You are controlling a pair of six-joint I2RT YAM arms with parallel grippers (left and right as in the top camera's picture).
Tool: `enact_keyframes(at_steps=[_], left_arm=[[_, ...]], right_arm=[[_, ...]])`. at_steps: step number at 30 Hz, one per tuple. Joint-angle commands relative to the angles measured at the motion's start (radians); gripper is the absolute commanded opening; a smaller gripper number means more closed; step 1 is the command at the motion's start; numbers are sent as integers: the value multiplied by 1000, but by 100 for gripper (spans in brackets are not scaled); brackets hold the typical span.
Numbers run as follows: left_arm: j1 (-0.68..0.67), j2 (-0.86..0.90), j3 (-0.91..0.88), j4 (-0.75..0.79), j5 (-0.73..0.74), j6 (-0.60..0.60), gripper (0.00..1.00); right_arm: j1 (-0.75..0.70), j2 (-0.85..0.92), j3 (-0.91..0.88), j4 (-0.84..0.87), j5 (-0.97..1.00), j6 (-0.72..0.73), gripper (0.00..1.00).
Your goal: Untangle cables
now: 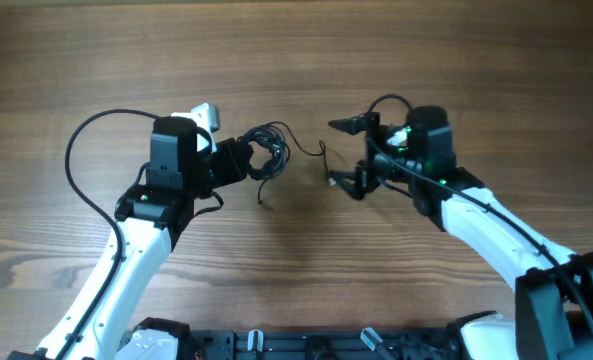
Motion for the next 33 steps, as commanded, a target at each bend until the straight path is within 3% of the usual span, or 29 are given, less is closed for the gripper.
enact_keyframes(at_steps=[1,6,13,15,17,20,22,26,29,33], left_arm=[[-10,-17,18,6,-19,-18,4],[-77,-17,18,6,-19,-47,4],[-183,-17,18,8,11,-110,4],[-210,-17,18,10,11,-123,4],[-241,-17,18,13,11,-123,4],[-254,-17,18,34,10,-121,4],[-254,-17,18,37,6,-106,4],[-253,-17,18,-35,-21,196,4],[-254,-17,18,-157,-199,303,4],[-254,-17,18,-192,-225,458,4]], right_arm=[[84,-18,6,46,72,273,100],[172,-17,6,80,285,274,100],[173,-13,6,117,414,274,100],[173,-13,6,130,410,274,95],[173,-13,6,121,410,274,81],[173,-13,6,89,391,232,24],[172,-13,6,90,387,117,5],[129,-13,6,85,368,-399,5],[58,-23,6,86,285,-715,5],[12,-63,6,86,151,-917,5]])
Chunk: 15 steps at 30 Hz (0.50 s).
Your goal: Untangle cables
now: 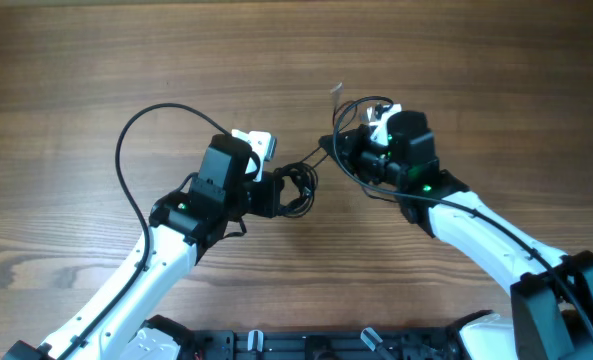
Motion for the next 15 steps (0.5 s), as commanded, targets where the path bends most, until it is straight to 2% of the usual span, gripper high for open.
enact_keyframes(at_steps=[1,3,6,9,10,12,13,15], left_arm=[[3,-13,6,-29,-90,198,4],[3,-13,6,-30,-49,301,4],[3,-13,6,-30,101,521,4],[3,-13,6,-31,106,685,4],[3,-13,6,-29,106,704,4],[3,-13,6,-26,106,703,4],[3,-13,6,-26,106,703,4],[3,-13,6,-26,106,703,4]], right_arm=[[-57,-67,6,12,-88,-288,5],[-49,-74,6,11,-213,-322,5],[-48,-74,6,-50,-230,-389,5],[-48,-74,6,-133,-230,-471,5],[-48,-74,6,-172,-230,-478,19],[-48,-74,6,-248,-230,-519,86],[-48,-74,6,-292,-230,-532,100],[-57,-77,6,-346,-276,-584,100]])
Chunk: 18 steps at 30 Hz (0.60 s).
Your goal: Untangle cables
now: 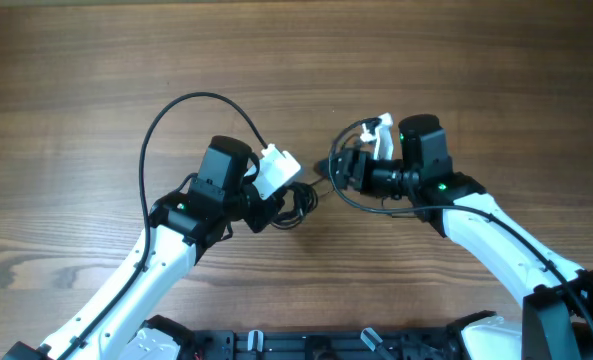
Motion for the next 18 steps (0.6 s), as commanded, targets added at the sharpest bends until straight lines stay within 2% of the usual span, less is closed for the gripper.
enact_keyframes(at_steps=[1,4,5,6,8,11,15,17,18], left_arm=[[2,-10,5,6,27,51,4],[2,-10,5,6,28,51,4],[2,-10,5,6,30,50,4],[2,-10,5,6,48,50,4],[2,-10,5,14,115,50,4],[2,-10,5,60,223,47,4],[2,-10,5,128,223,13,4],[2,-10,5,168,222,-40,4],[2,-10,5,177,222,-53,5]], right_arm=[[-20,-31,6,-29,-129,-138,100],[-31,-47,6,0,-315,-291,97],[-31,-47,6,17,-388,-410,92],[-28,-46,6,16,-389,-480,82],[-17,-46,6,16,-360,-581,70],[14,-46,6,-3,-257,-602,65],[74,-39,6,-26,-261,-599,55],[97,-32,6,-26,-236,-592,24],[97,-31,6,-26,-221,-571,13]])
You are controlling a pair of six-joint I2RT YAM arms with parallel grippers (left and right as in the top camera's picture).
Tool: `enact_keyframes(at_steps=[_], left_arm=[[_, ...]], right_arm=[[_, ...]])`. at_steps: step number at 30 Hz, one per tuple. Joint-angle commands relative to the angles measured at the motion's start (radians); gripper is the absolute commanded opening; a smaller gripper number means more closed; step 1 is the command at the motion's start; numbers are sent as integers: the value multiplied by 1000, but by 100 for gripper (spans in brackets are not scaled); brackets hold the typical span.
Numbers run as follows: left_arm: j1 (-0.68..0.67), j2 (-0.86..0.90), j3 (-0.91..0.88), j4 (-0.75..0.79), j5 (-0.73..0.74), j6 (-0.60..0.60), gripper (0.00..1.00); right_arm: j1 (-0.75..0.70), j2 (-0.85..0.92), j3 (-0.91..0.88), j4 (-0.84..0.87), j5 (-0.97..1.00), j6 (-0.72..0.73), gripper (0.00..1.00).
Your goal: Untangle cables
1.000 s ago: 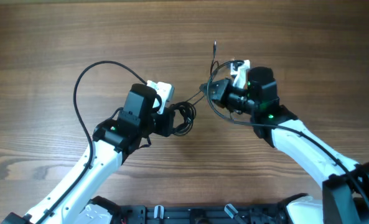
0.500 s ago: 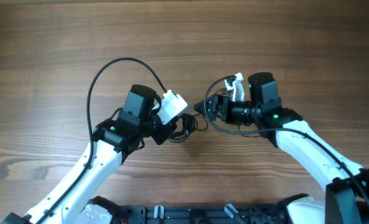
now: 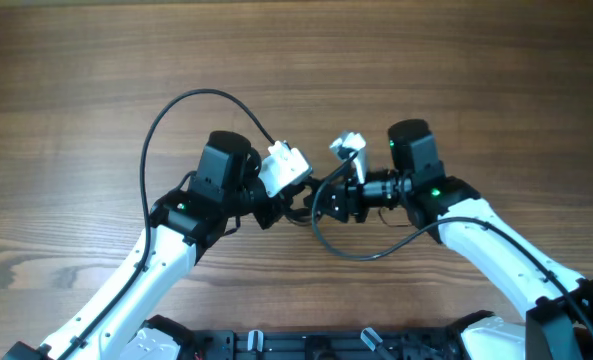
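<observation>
In the overhead view a small tangle of thin black cables [image 3: 298, 210] sits at the table's centre, squeezed between the two grippers. My left gripper [image 3: 274, 207] comes in from the left and is shut on the tangle's left side. From the right, my right gripper [image 3: 326, 200] meets it almost tip to tip, its fingers together on a strand of the same tangle. Most of the tangle is hidden under the fingers and wrist cameras.
The wooden table [image 3: 296, 60] is bare around the arms. A wide black loop of the left arm's own lead [image 3: 166, 115] arcs over the left side. The right arm's lead [image 3: 361, 252] hangs in a loop near the front.
My right gripper has moved down and left, from about the tangle's upper right to right against it. The left gripper holds its place and its grip.
First the left gripper held the tangle at mid-left while the right gripper stood open to its right. Then both had moved toward the centre, the right one shut on a strand. Then they were closer, and now nearly touch.
</observation>
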Motion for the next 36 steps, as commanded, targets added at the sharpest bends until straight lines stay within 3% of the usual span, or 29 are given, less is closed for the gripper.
enact_keyframes(at_steps=[1,4,5,6,7,8,9,10,12,14,15,17,21,23,25,26,27,28,29,32,36], left_arm=[[3,-10,5,42,32,-75,7],[19,-10,5,37,-73,-212,6],[31,-10,5,36,-145,-323,27],[47,-10,5,35,-204,-457,31],[58,-10,5,35,-229,-571,42],[73,-10,5,36,-235,-727,64],[80,-10,5,36,-235,-798,86],[85,-10,5,37,-234,-862,100],[85,-10,5,32,-212,-904,100],[85,-10,5,25,-99,-941,100],[84,-10,5,27,-46,-946,100],[72,-7,5,13,-32,-986,81],[54,38,4,14,-49,-1146,56],[55,85,4,58,-54,-1181,48],[55,122,4,132,-54,-1181,26],[60,135,4,179,-54,-1181,4],[71,136,4,206,-55,-1180,4],[85,132,4,214,-54,-1181,4],[105,130,4,211,-54,-1180,4],[180,117,4,185,-17,-1126,4],[230,105,4,212,129,-946,4]], right_arm=[[18,-2,6,-5,80,75,4],[-19,-2,6,6,126,241,4],[-30,-2,6,15,126,288,4],[-38,-2,6,28,127,327,5],[-39,-2,6,47,127,352,4],[-39,-2,6,81,126,383,4],[-39,-2,6,102,126,405,4],[-39,-2,6,124,126,437,4],[-39,-2,6,156,126,494,4],[-39,-2,6,169,127,512,4],[-39,-2,6,172,127,531,5],[-39,-2,6,190,127,591,4],[-31,-2,6,264,123,719,4],[-20,-2,6,282,118,737,4],[-8,-2,6,275,119,732,9],[-7,-2,6,265,119,724,16],[-13,-2,6,258,119,695,36],[-25,-2,6,246,118,682,73],[-44,-2,6,224,119,681,98],[-130,-2,6,116,100,649,100],[-165,-2,6,91,-69,449,95]])
